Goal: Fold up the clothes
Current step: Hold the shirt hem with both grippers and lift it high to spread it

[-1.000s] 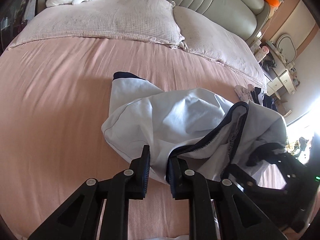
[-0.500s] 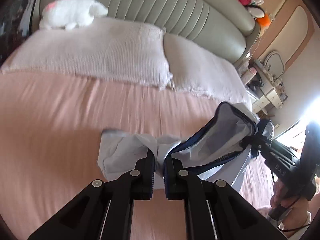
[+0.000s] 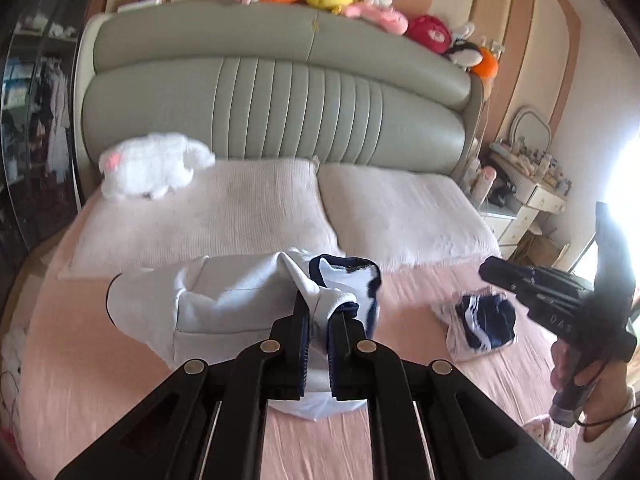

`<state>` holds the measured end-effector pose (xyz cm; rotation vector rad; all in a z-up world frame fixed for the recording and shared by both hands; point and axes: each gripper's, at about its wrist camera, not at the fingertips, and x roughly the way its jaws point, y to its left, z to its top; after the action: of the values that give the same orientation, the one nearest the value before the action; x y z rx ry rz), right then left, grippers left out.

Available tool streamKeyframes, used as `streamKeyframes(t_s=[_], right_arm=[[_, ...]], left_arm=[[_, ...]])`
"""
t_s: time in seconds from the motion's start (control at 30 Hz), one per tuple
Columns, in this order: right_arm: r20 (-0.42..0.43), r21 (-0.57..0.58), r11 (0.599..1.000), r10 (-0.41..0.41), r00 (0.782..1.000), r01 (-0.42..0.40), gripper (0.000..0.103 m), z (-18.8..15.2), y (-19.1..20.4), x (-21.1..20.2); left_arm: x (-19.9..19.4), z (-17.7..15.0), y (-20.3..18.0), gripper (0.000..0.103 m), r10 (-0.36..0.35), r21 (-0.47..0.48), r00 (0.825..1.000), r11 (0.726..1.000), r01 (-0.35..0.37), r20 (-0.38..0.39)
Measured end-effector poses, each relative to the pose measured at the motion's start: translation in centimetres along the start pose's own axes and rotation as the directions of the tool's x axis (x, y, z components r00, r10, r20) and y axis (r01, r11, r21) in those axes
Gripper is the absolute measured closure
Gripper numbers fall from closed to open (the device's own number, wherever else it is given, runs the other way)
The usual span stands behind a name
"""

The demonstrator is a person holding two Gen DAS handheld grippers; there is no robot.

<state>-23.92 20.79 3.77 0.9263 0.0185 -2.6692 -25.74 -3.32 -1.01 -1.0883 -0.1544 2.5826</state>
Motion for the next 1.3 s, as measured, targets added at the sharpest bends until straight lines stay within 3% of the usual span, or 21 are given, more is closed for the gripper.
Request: streamKeyframes(t_s=[0.17,0.27,0.33,0.43,0.5,0.63,0.73,0.77,0.8,0.83,0.87,0.9,1.03,1.1,1.2,1.3], right_arm=[[-0.239,0.088,0.994,0.084,0.967,-0.064,0.083,-8.5,1.6,9.6],[-0.305,0.094,0.991,0.124,0.944,-0.1,0.068,-11.1,3.0,13.0],[-0.337,0.107,0.984,0.173,0.926,-0.145,0.063,-11.7,4.1,14.8],[-0.385,0.08,0.972,0.235,0.893,-0.221,0.044,-11.8,6.5,17.7],[-0.407,0.004,0.981,0.18,0.895,-0.195,0.039,-11.9,8.2,19.4],[-0.421,-0.109,0.993,-0.001,0.907,-0.05,0.039,-11.2,9.5,23.1],[-0.511,-0.2,0.978,-0.046,0.858,-0.066,0.039,-12.5,10.5,27.0],[-0.518,-0.203,0.975,-0.033,0.855,-0.086,0.039,-12.9,10.6,27.6],[-0.501,-0.182,0.98,-0.019,0.865,-0.084,0.046,-13.1,10.3,27.4],[-0.478,-0.156,0.985,-0.009,0.879,-0.074,0.059,-13.2,9.9,27.1],[-0.454,-0.129,0.99,-0.001,0.891,-0.064,0.088,-13.3,9.4,26.8],[-0.425,-0.118,0.992,-0.012,0.905,-0.043,0.097,-13.1,8.9,26.1],[-0.228,-0.17,0.979,-0.148,0.962,0.11,0.1,-10.7,7.2,20.6],[-0.123,-0.122,0.982,-0.16,0.979,0.145,0.1,-8.6,6.0,16.4],[0.016,-0.028,0.985,-0.173,0.985,0.173,0.1,-6.1,4.0,9.6],[0.124,-0.018,0.974,-0.223,0.967,0.226,0.1,-5.7,3.4,3.3]], left_arm=[[5.3,-7.9,2.4,0.097,-0.022,-0.08,0.986,0.997,0.009,-0.168],[5.3,-9.8,2.8,0.097,-0.047,-0.096,0.984,0.995,0.031,-0.17],[4.7,-10.4,3.0,0.097,-0.056,-0.106,0.985,0.994,0.039,-0.163],[3.7,-10.7,3.0,0.097,-0.055,-0.1,0.987,0.994,0.04,-0.153],[3.3,-11.0,2.7,0.097,-0.06,-0.084,0.986,0.995,0.047,-0.154],[2.9,-11.7,2.9,0.097,-0.084,-0.089,0.984,0.994,0.07,-0.16],[2.9,-12.0,3.6,0.097,-0.103,-0.113,0.982,0.99,0.086,-0.159],[2.8,-12.1,3.9,0.097,-0.102,-0.119,0.982,0.989,0.083,-0.158],[2.8,-12.2,4.1,0.097,-0.101,-0.126,0.982,0.989,0.082,-0.157],[2.7,-12.4,4.3,0.097,-0.103,-0.134,0.982,0.988,0.082,-0.159],[2.7,-12.5,4.6,0.096,-0.105,-0.141,0.981,0.987,0.082,-0.161],[2.5,-12.6,4.7,0.096,-0.106,-0.147,0.981,0.986,0.082,-0.162],[1.6,-12.9,4.2,0.096,-0.095,-0.144,0.985,0.987,0.074,-0.147],[1.2,-13.0,3.6,0.096,-0.095,-0.145,0.986,0.987,0.075,-0.137],[1.1,-13.5,2.4,0.094,-0.131,-0.164,0.983,0.98,0.109,-0.13],[1.8,-14.3,0.6,0.093,-0.169,-0.174,0.974,0.974,0.142,-0.151]])
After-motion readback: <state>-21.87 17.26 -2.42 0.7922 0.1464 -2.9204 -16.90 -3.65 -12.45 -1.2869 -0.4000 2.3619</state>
